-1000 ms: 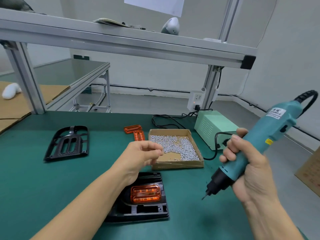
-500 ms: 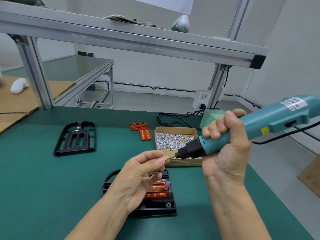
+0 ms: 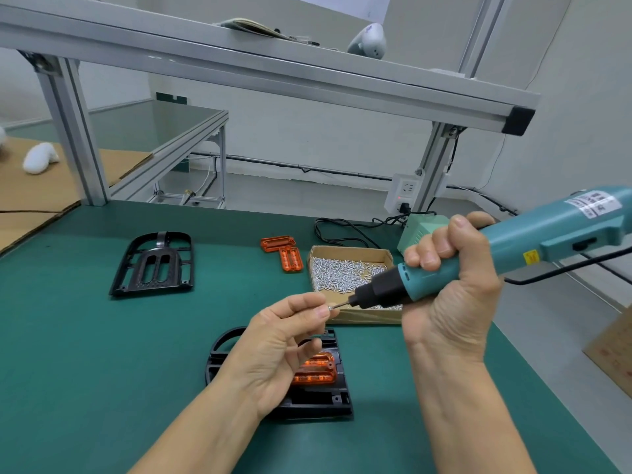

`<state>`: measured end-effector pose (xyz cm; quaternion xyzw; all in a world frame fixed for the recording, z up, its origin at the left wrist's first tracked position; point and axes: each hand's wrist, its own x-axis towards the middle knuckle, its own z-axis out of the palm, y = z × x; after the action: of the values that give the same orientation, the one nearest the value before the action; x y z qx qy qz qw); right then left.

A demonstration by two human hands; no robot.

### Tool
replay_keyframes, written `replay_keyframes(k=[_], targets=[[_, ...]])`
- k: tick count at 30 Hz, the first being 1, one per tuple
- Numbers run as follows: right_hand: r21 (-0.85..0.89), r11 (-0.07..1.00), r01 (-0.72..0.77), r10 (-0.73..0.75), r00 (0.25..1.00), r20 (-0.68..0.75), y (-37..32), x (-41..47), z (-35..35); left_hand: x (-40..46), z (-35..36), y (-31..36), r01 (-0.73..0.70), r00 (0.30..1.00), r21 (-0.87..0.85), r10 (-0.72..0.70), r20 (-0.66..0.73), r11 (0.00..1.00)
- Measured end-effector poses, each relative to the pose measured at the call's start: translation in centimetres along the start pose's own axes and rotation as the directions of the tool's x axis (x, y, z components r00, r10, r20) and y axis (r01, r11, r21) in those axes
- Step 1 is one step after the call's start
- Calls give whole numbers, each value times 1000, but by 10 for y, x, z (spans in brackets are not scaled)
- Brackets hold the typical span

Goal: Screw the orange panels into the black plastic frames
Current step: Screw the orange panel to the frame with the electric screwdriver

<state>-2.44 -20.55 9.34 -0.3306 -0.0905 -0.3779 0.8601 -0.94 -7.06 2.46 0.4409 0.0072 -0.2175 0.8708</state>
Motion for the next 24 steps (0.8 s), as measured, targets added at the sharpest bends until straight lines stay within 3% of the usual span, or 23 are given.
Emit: replay_keyframes(k=[7, 11, 17, 24], targets=[[-23, 1000, 15, -14, 999, 33, 1, -2, -3, -1, -2, -2, -65, 998, 62, 66, -12, 996], [-41, 998, 52, -51, 998, 45, 3, -3, -4, -1, -3, -4, -171, 985, 116, 170, 16, 978], [2, 999, 36, -36, 998, -51, 9, -1, -7, 3, -7, -3, -367, 928, 292, 371, 43, 883], [-12, 998, 55, -55, 998, -3, 12, -2, -9, 7, -10, -2, -300, 953, 279, 274, 130, 912]])
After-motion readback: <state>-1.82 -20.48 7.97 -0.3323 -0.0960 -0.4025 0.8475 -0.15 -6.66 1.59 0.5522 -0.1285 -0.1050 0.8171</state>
